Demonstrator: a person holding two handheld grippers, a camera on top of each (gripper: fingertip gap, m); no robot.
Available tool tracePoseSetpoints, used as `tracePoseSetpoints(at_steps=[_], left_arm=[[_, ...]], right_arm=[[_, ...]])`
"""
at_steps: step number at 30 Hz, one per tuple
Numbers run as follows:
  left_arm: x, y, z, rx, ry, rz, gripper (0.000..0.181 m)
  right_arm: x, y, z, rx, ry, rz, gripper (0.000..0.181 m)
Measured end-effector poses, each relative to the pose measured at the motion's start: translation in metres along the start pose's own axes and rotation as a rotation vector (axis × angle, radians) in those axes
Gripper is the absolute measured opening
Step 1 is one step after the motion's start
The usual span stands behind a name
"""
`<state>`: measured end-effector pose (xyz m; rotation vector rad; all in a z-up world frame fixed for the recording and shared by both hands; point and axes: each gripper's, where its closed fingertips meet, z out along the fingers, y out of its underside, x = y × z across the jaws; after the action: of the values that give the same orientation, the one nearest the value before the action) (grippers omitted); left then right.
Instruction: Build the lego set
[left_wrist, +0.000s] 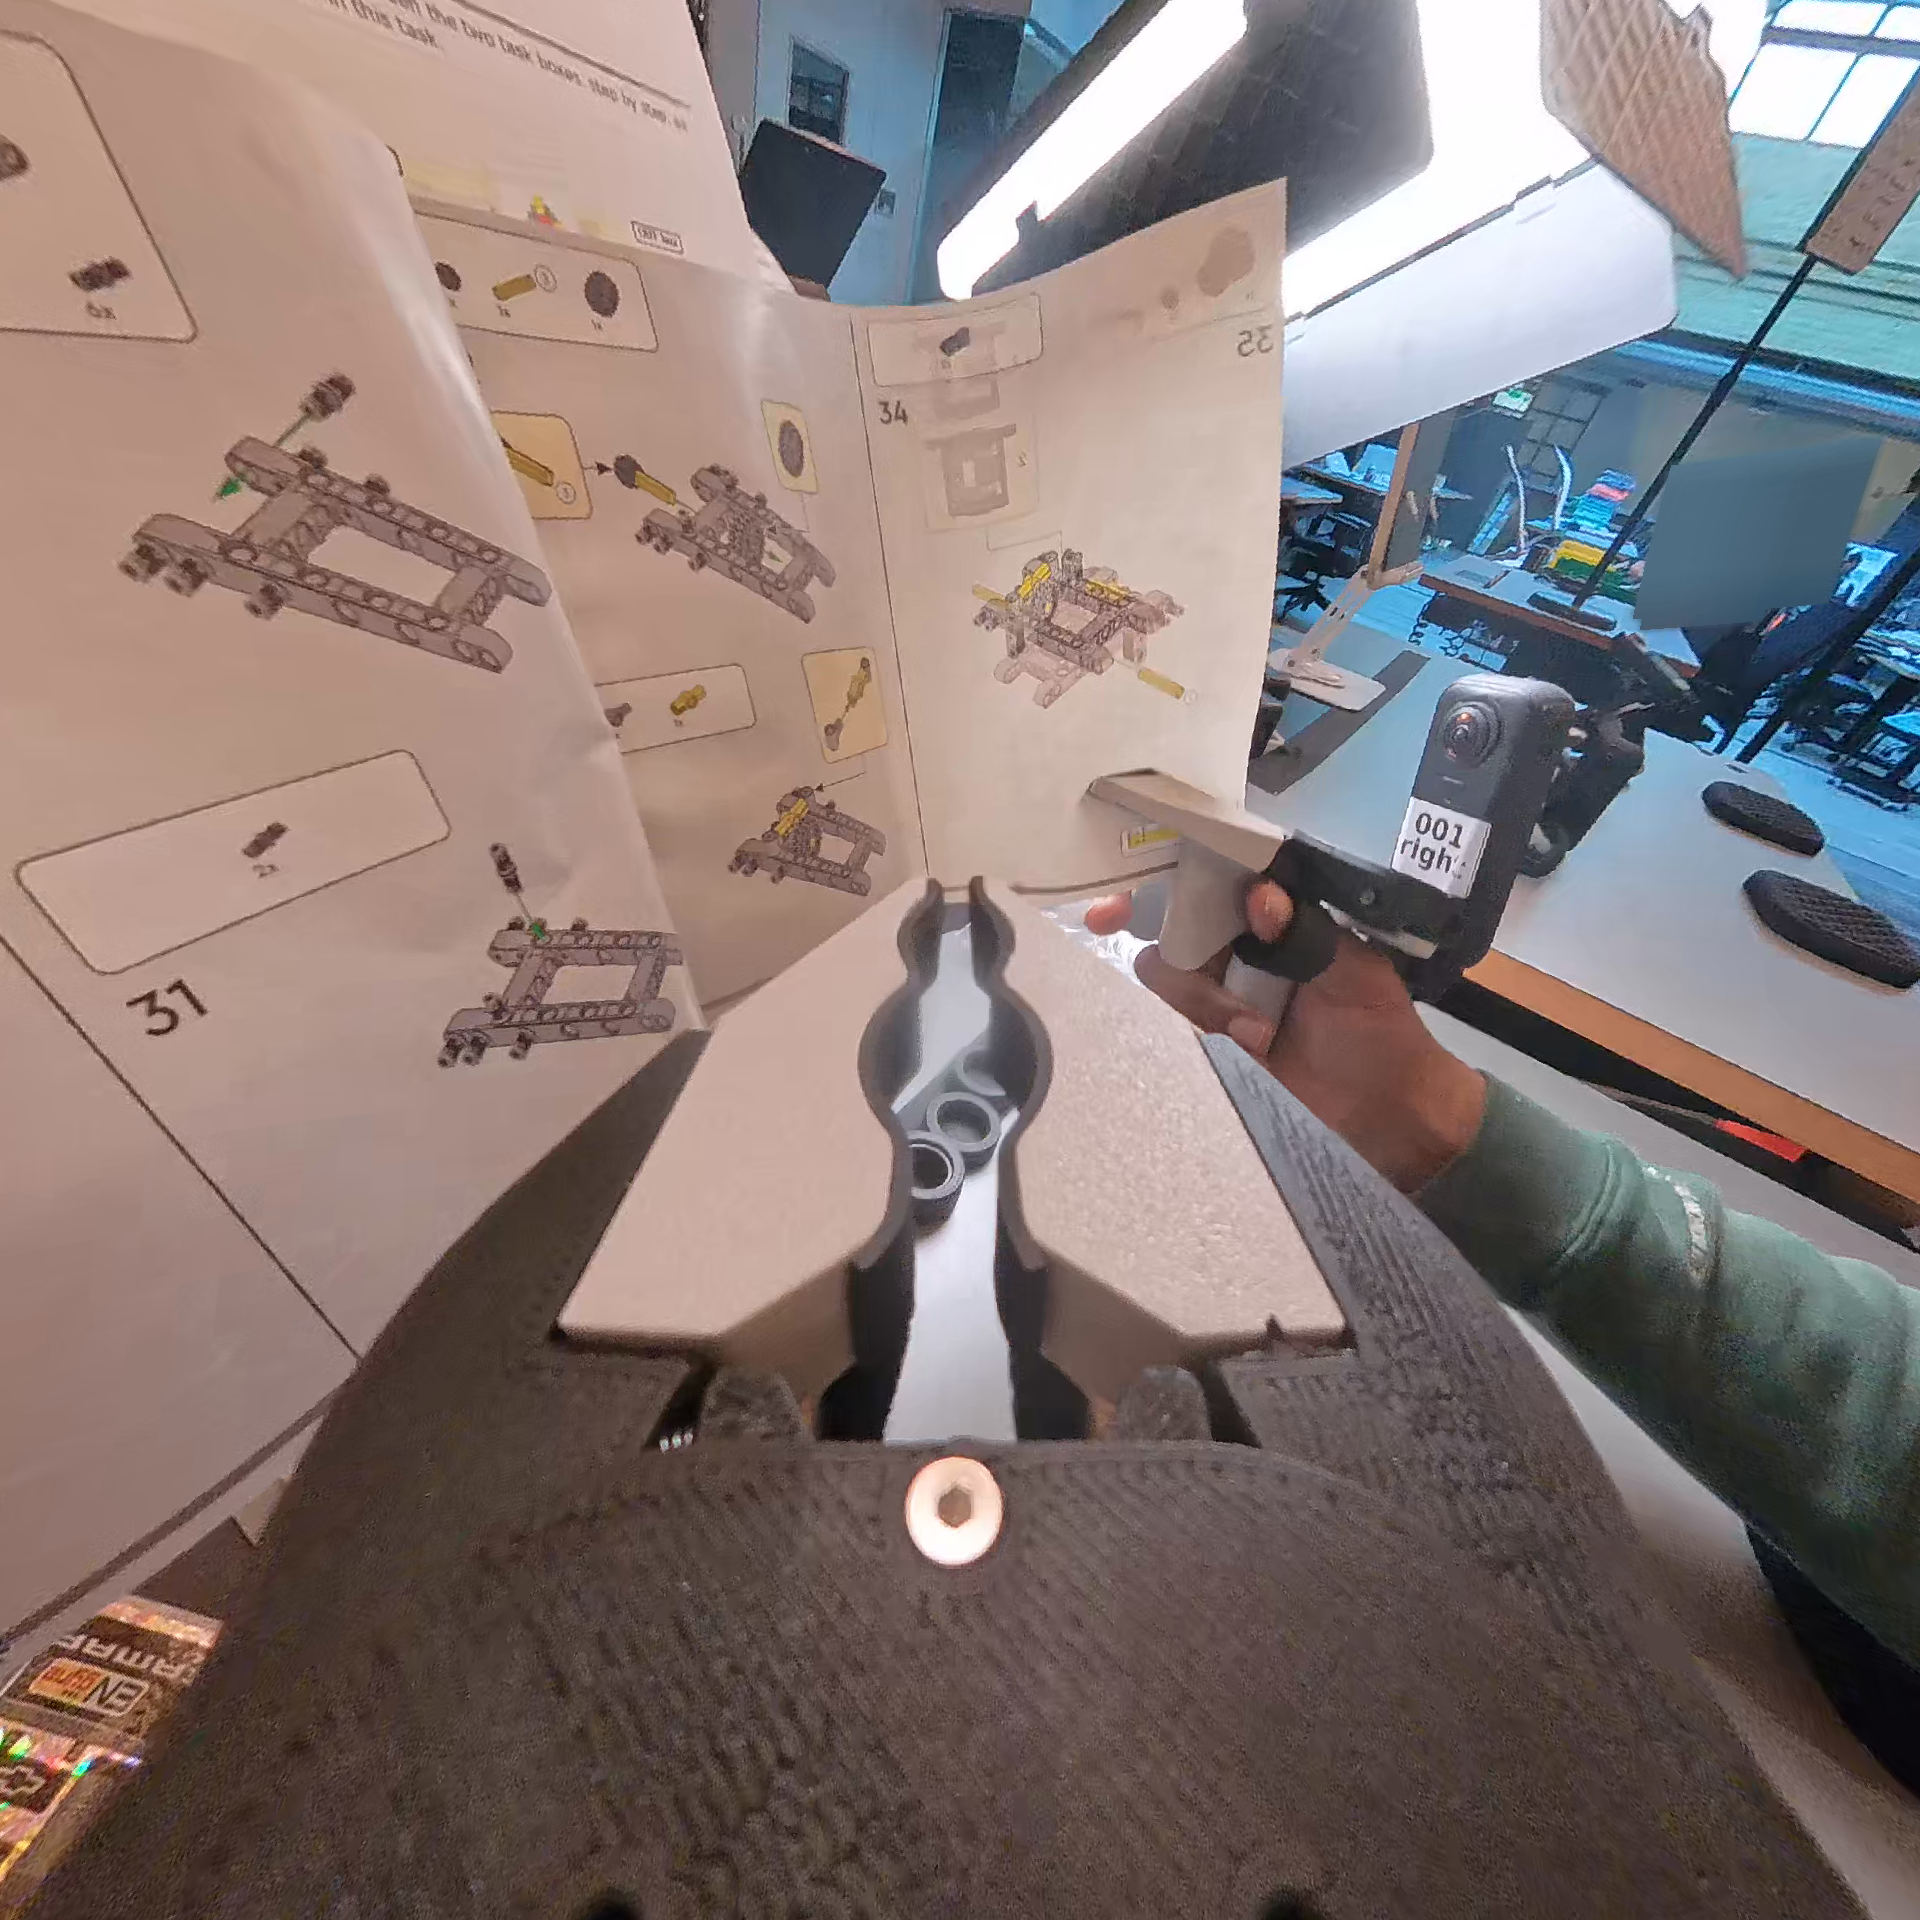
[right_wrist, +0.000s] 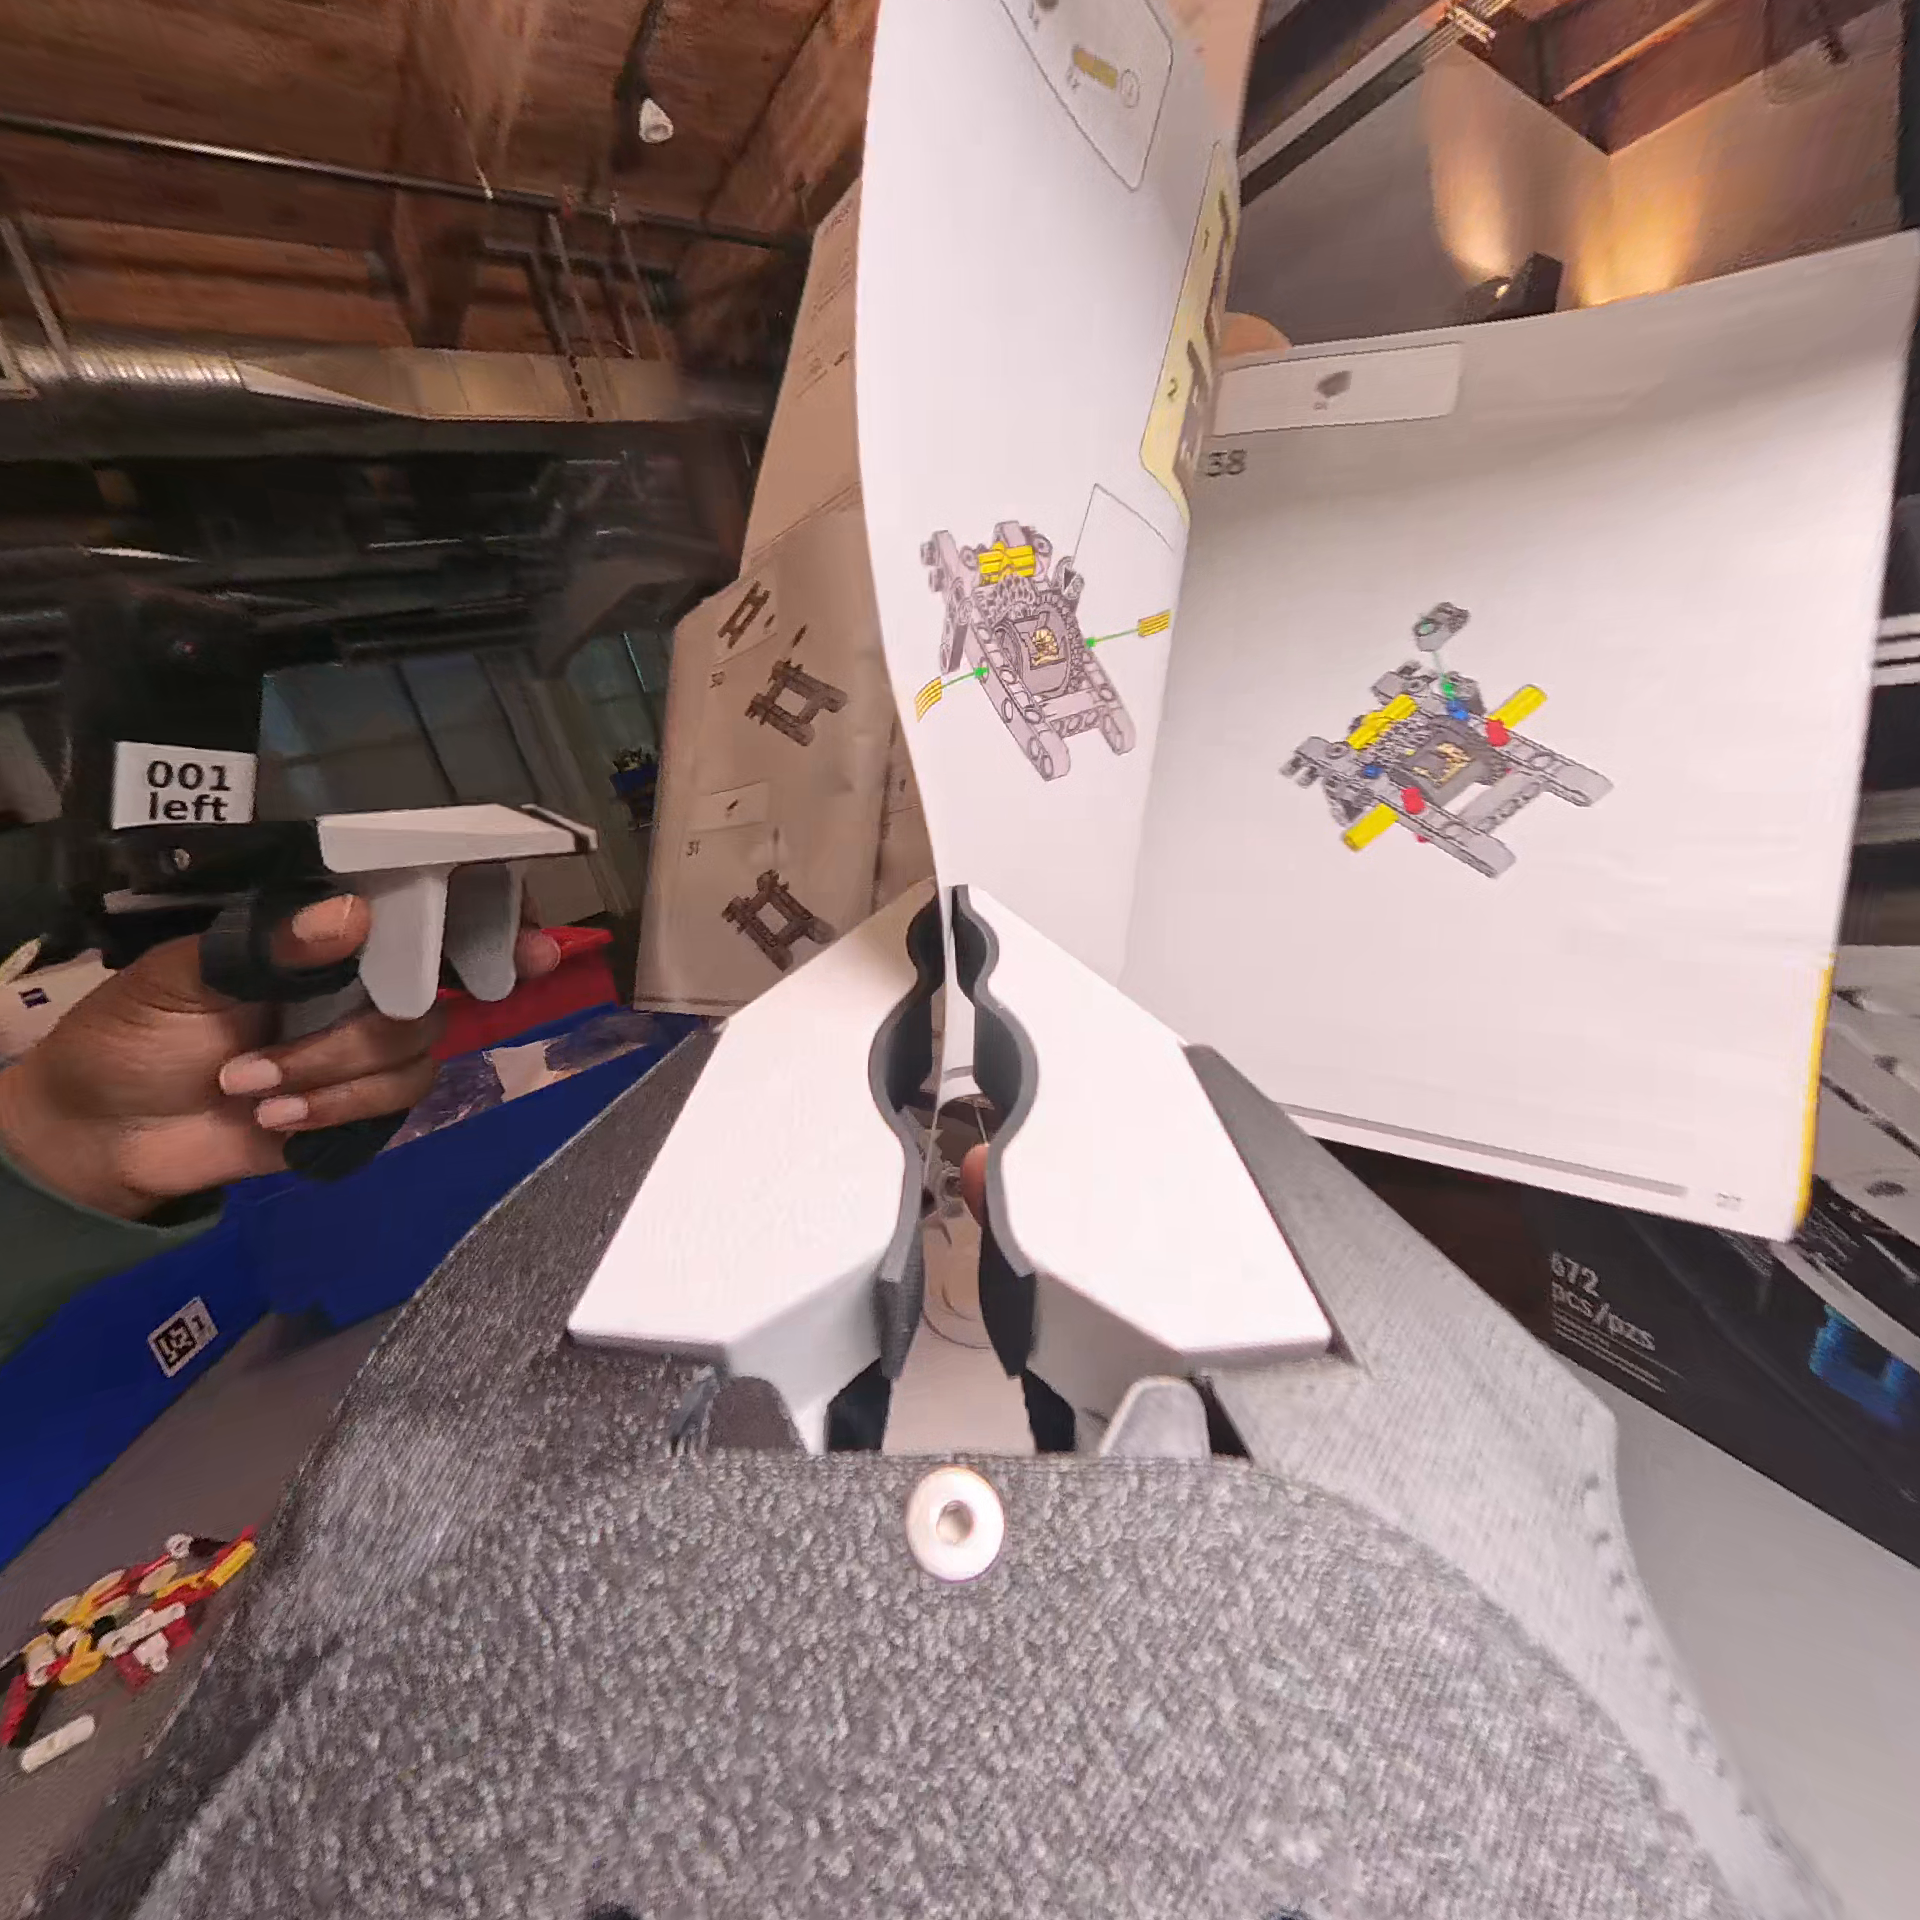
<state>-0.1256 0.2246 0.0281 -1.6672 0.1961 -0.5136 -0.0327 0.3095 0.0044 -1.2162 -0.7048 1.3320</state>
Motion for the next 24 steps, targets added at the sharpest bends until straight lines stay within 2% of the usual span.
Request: tracePoseSetpoints(at_steps=[3,6,9,11,13,15,16,18,21,24], left_arm=[[0.012,-0.014,-0.007,0.057,0.036,-0.008,0.031],[0.034,-0.028,-0.013,0.101,0.082,-0.001,0.054],[0.038,-0.028,-0.015,0.081,0.044,0.011,0.062],[0.022,-0.025,-0.021,0.064,-0.062,0.028,0.043],[0.0,-0.025,-0.033,0.061,-0.189,0.073,0.025],[-0.02,-0.025,-0.047,0.057,-0.266,0.097,0.006],[-0.028,-0.025,-0.054,0.052,-0.282,0.103,0.0],[-0.048,-0.025,-0.069,0.04,-0.327,0.11,0.0],[-0.073,-0.028,-0.09,0.047,-0.356,0.124,0.0],[-0.098,-0.034,-0.108,0.039,-0.395,0.159,0.0]], right_arm=[[-0.032,0.006,0.013,-0.03,-0.024,-0.15,0.0],[-0.068,0.025,0.034,-0.101,-0.02,-0.377,0.0],[-0.092,0.047,0.057,-0.161,0.028,-0.617,0.0],[-0.106,0.061,0.069,-0.193,0.044,-0.749,0.0],[-0.125,0.077,0.077,-0.221,-0.015,-0.809,0.007],[-0.148,0.095,0.076,-0.266,-0.133,-0.814,0.028],[-0.162,0.103,0.071,-0.292,-0.22,-0.795,0.03],[-0.186,0.11,0.057,-0.327,-0.382,-0.708,0.034],[-0.195,0.083,0.044,-0.27,-0.46,-0.539,0.036],[-0.152,0.042,0.05,-0.192,-0.283,-0.506,0.029]])
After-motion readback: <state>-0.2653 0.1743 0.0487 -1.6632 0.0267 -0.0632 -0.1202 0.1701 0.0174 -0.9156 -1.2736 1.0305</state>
